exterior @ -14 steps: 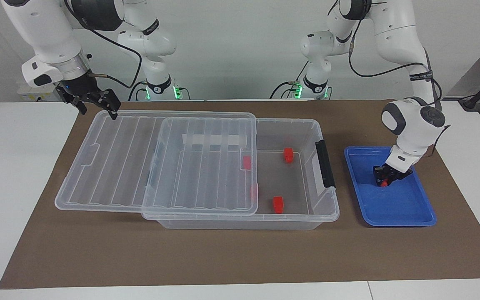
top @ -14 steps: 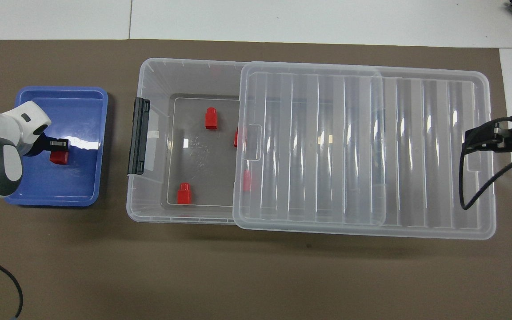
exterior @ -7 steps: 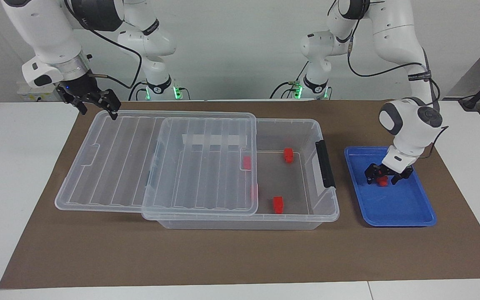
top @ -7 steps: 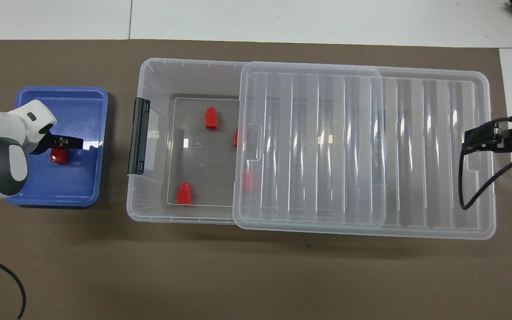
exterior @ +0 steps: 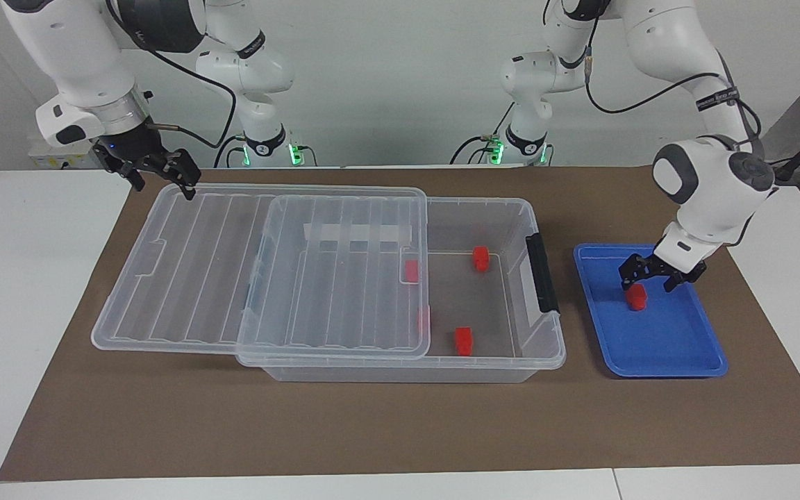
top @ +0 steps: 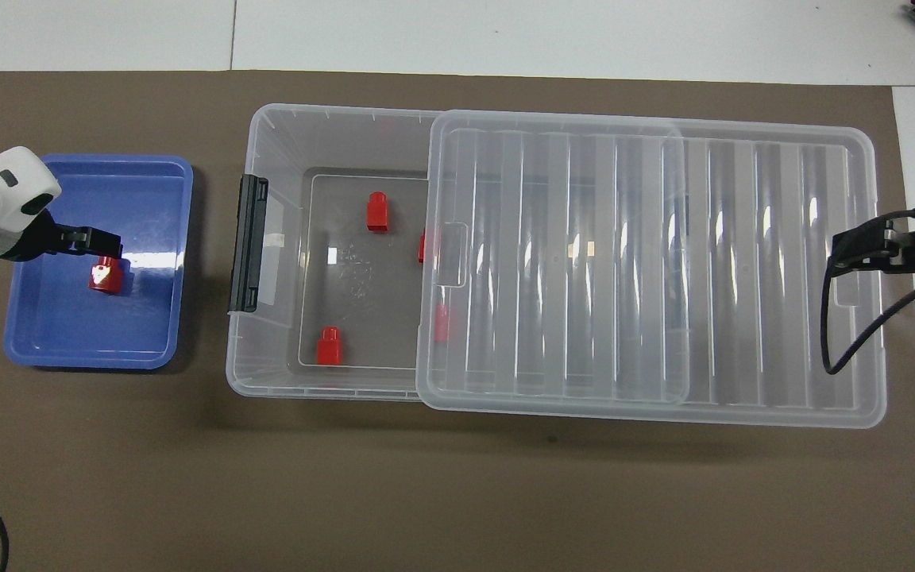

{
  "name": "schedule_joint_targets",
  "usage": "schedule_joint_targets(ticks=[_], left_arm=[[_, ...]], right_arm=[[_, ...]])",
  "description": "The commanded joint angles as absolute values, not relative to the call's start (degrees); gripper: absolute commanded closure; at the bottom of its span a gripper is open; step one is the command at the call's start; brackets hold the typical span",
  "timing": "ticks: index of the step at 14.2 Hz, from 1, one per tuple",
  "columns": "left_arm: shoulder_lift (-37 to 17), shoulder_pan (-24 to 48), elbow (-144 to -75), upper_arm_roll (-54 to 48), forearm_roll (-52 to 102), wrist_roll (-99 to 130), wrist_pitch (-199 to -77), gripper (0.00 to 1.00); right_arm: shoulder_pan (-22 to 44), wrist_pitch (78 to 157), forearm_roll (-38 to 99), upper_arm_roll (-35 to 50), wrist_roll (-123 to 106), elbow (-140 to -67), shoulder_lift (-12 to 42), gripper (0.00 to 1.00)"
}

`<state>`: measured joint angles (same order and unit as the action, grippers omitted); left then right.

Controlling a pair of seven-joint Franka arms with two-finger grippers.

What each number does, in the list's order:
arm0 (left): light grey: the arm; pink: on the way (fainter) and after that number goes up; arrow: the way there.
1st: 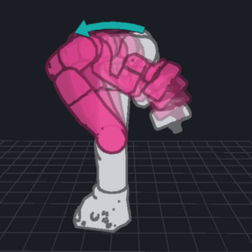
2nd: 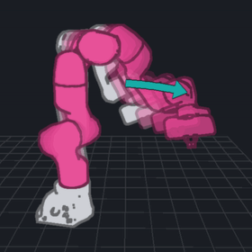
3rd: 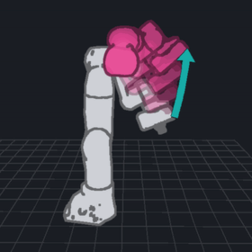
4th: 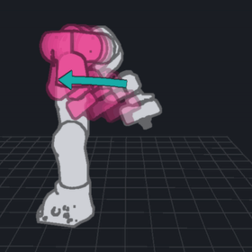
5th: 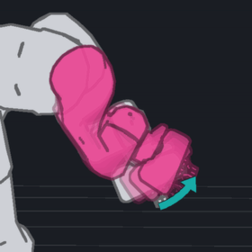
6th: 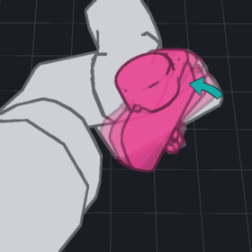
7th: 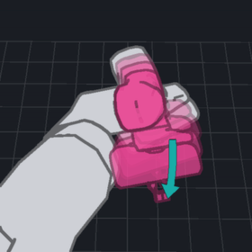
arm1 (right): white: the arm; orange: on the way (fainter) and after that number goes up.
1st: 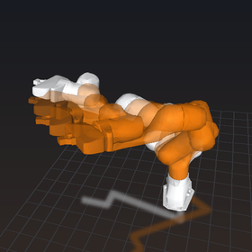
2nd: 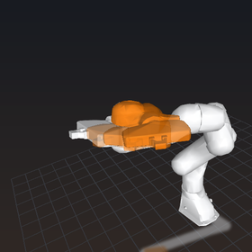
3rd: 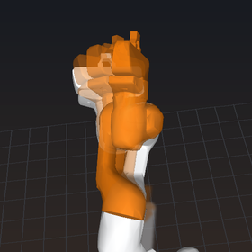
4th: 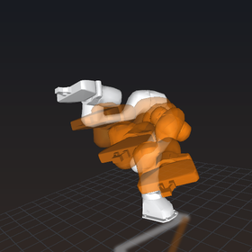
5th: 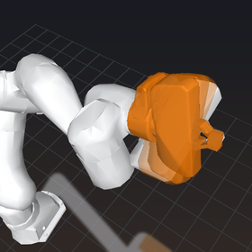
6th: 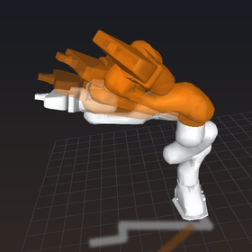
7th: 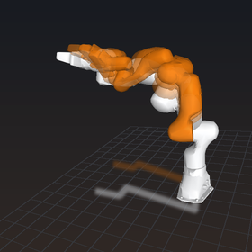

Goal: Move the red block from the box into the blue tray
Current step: 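Lower the red block into the blue tray and open the left gripper, then slide the box lid back closed with the right gripper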

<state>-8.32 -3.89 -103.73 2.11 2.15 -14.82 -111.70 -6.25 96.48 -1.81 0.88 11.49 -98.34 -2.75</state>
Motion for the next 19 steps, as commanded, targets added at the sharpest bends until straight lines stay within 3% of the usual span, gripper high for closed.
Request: schedule_joint_targets(ticks=[1,2,3,8,19], left_arm=[[-5.37,-3.51,-103.97,2.81,3.34,-15.03,-108.02,0.00],[-4.23,-3.52,-103.89,2.73,3.34,-14.86,-107.41,0.00],[-3.17,-3.34,-103.89,2.64,3.34,-14.33,-106.79,0.00],[-0.18,-3.08,-103.80,0.09,3.34,-5.54,-106.00,0.00],[4.13,0.88,-100.90,-0.35,2.81,-0.44,-97.99,0.00]], right_arm=[[-11.50,107.28,-1.05,0.88,7.14,-110.36,-8.17,0.83],[-12.73,110.01,-1.14,0.79,5.29,-112.39,-8.17,0.94],[-14.22,112.30,-1.23,0.79,4.93,-113.80,-8.17,1.00],[-17.49,119.52,-1.23,0.88,4.66,-116.89,-5.28,1.00],[-16.35,121.64,-1.23,1.05,4.75,-119.27,-4.04,1.00]])
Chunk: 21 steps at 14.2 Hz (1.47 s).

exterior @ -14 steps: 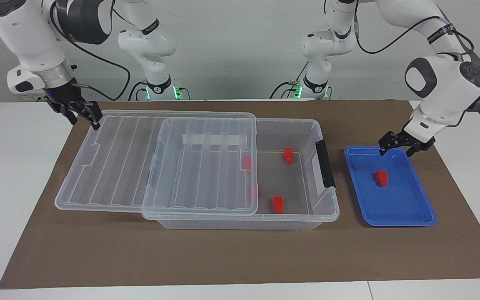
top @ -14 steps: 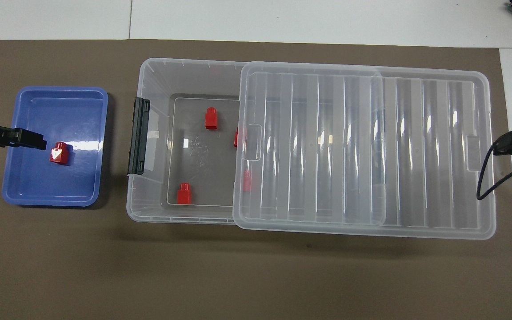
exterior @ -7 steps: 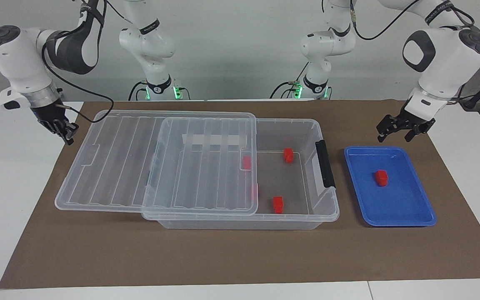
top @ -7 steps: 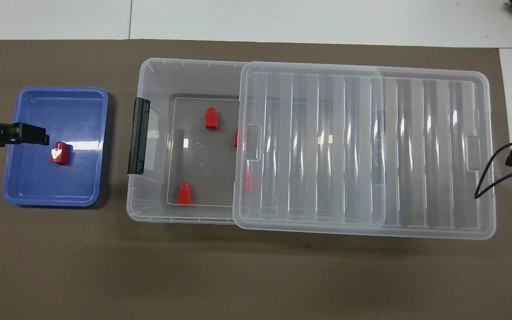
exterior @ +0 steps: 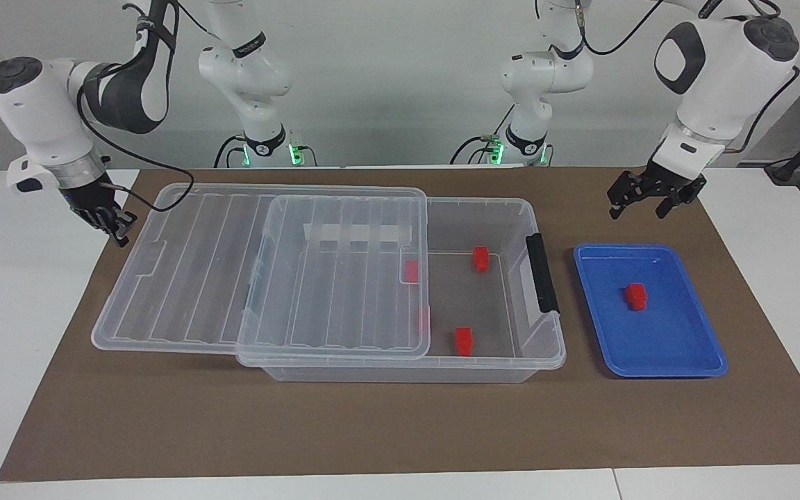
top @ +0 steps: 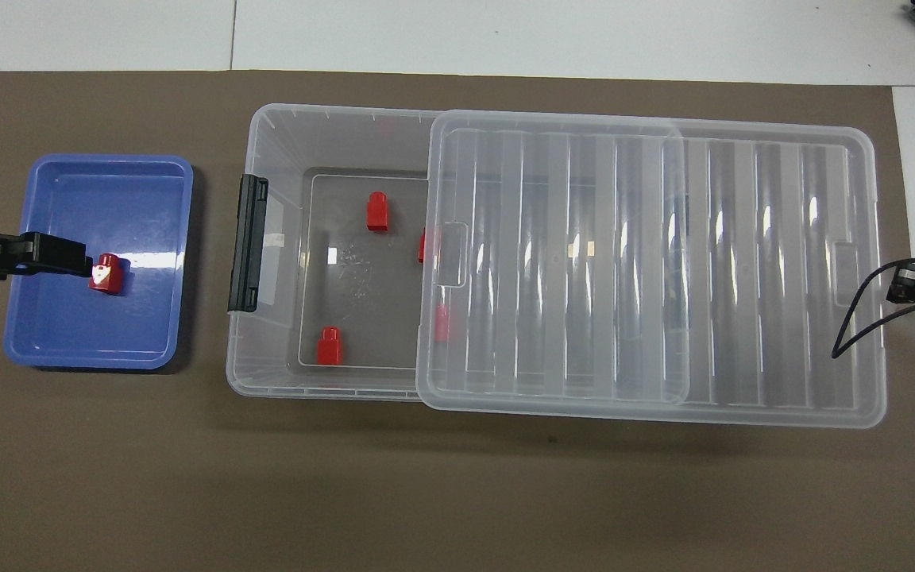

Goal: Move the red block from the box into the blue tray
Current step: 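Slide the box lid back closed with the right gripper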

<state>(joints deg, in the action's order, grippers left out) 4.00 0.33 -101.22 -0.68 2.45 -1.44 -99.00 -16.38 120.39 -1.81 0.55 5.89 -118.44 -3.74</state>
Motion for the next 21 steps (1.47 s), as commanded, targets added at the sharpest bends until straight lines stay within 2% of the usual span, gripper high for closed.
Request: schedule_joint_targets(ticks=[1,8,16,21], left_arm=[[4.13,0.88,-100.99,-0.35,2.81,0.08,-98.26,0.00],[4.74,5.80,-102.74,2.11,2.81,0.97,-99.75,0.00],[5.01,5.89,-102.75,2.29,2.73,1.85,-98.88,0.00],[4.13,5.89,-99.76,2.11,2.55,3.16,-95.53,0.00]], right_arm=[[-16.09,121.64,-1.14,1.14,4.83,-119.27,-4.04,1.00],[-6.78,118.75,-0.79,1.32,4.83,-118.83,-4.66,1.00],[4.29,118.39,4.04,1.41,5.62,-118.83,-4.83,1.00],[6.86,118.39,4.04,1.41,6.51,-118.48,-4.83,1.00]])
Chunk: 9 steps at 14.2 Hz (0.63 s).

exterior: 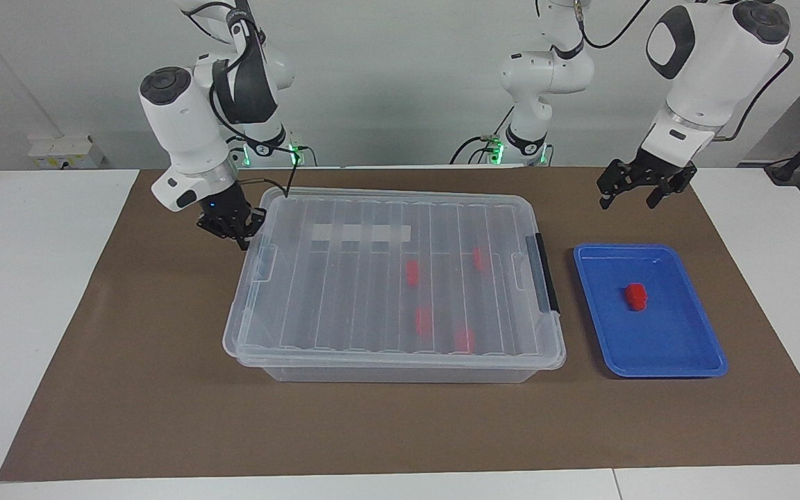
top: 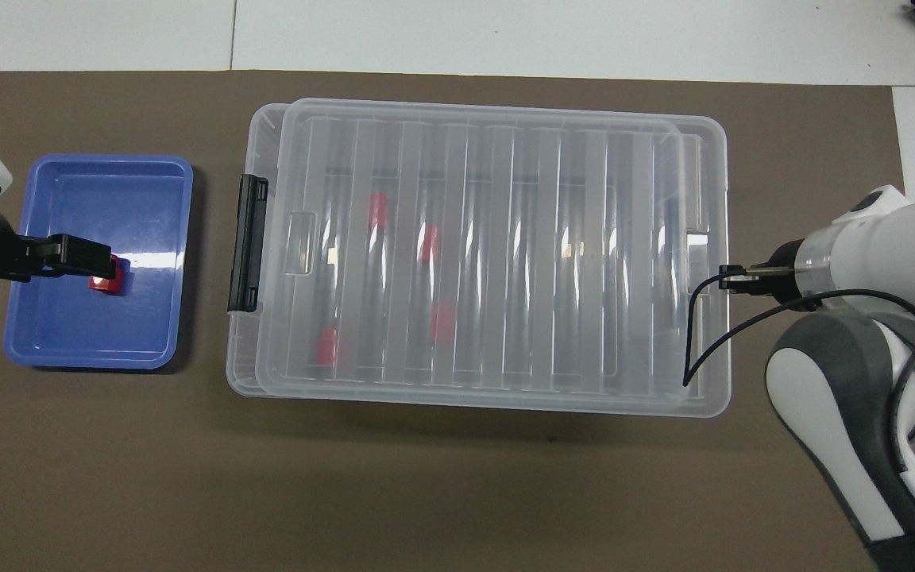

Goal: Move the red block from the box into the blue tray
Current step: 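Slide the box lid back closed with the right gripper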

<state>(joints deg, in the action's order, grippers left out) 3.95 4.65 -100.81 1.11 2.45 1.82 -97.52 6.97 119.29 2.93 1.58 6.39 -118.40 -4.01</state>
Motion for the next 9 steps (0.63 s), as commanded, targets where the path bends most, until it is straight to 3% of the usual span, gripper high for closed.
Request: schedule_joint_targets(ticks=[1,5,6,7,9], left_arm=[[4.04,5.89,-99.84,2.11,2.55,3.34,-95.80,0.00],[4.13,5.89,-99.93,2.29,2.55,4.82,-93.78,0.00],[4.13,5.89,-99.93,2.29,2.55,6.66,-93.87,0.00],[4.22,5.89,-99.93,2.29,2.55,7.29,-94.04,0.00],[4.31,5.89,-100.02,2.29,2.46,7.29,-94.13,0.00]], right_arm=[[6.77,118.39,4.04,1.32,6.50,-118.04,-4.75,1.00],[5.80,117.43,3.87,0.88,6.59,-116.19,-5.36,1.00],[4.67,116.55,3.61,0.79,6.68,-116.10,-5.71,0.55],[3.09,116.28,3.52,0.88,6.77,-115.93,-5.80,0.01],[0.89,113.92,2.82,0.79,7.29,-113.92,-6.15,0.00]])
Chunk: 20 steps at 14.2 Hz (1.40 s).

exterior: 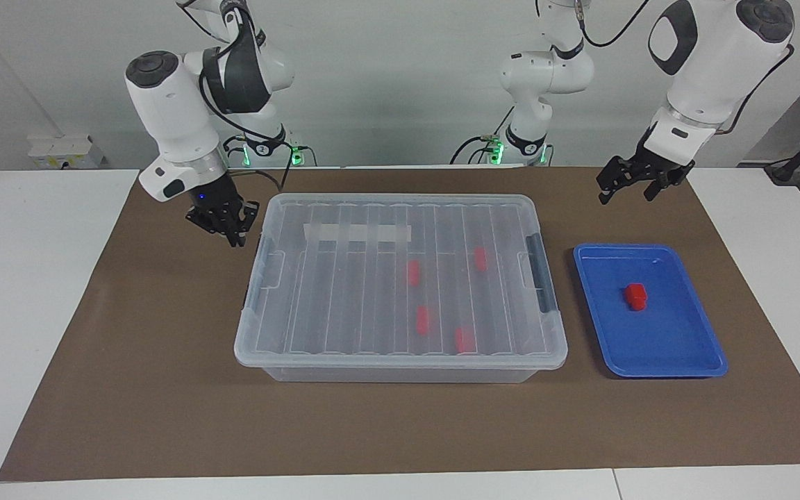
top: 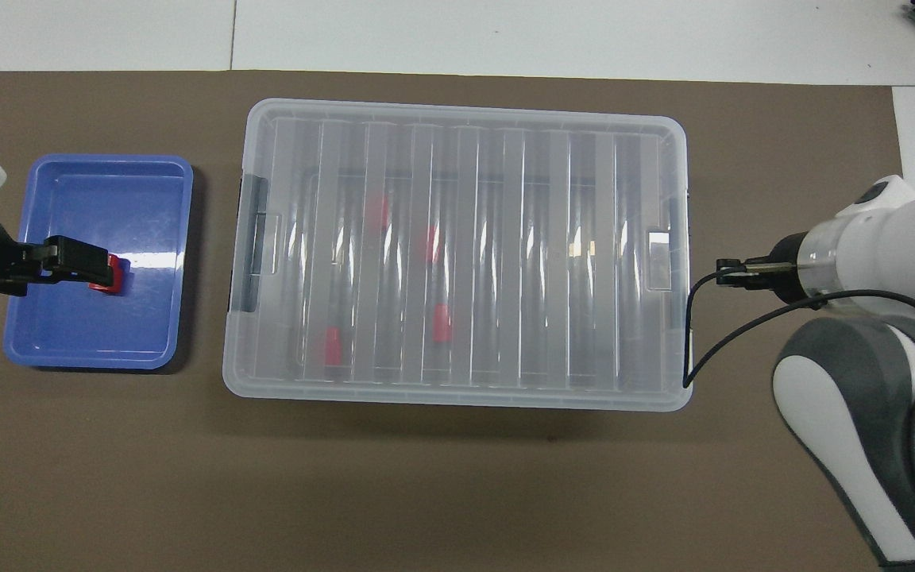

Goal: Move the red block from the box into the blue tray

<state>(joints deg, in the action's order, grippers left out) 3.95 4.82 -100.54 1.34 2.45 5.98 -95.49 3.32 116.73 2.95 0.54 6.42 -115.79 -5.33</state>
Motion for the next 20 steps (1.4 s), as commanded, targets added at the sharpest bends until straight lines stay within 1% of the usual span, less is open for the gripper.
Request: schedule_joint_targets(ticks=[1,3,4,6,9,12,13,18,20], left_arm=[[4.39,5.71,-100.11,2.29,2.46,7.21,-94.13,0.00],[4.22,5.27,-100.11,2.20,1.50,5.46,-95.18,0.00],[4.22,5.53,-100.19,2.11,-1.29,2.40,-96.14,0.00],[4.22,5.71,-100.20,2.02,-2.37,1.06,-96.68,0.00],[4.22,5.80,-100.28,2.11,-2.46,1.14,-96.51,0.00],[4.31,5.71,-100.28,2.02,-2.55,1.14,-96.42,0.00],[4.39,5.71,-100.37,2.02,-2.55,1.23,-96.24,0.00],[4.39,5.71,-100.37,1.93,-2.46,1.49,-96.24,0.00],[4.39,5.71,-100.37,1.93,-2.46,1.49,-96.33,0.00]], right_arm=[[-0.60,111.82,2.29,0.79,7.38,-111.64,-5.72,0.00],[-2.45,108.82,-0.68,0.88,7.30,-108.38,-5.54,0.00],[-3.07,107.59,-2.53,0.79,7.29,-107.24,-5.54,0.00],[-4.21,103.21,-3.69,0.97,7.38,-102.86,-5.01,0.00],[-4.22,98.19,-2.73,1.14,14.12,-96.44,-3.43,0.00],[-3.25,90.90,-0.89,1.40,15.21,-88.62,-0.54,0.00],[-2.82,89.31,-0.88,1.58,15.29,-87.20,0.17,0.00],[-0.45,89.74,-1.76,1.67,15.29,-88.68,0.00,0.00],[0.08,89.21,-1.76,1.67,15.38,-90.69,-1.05,0.00]])
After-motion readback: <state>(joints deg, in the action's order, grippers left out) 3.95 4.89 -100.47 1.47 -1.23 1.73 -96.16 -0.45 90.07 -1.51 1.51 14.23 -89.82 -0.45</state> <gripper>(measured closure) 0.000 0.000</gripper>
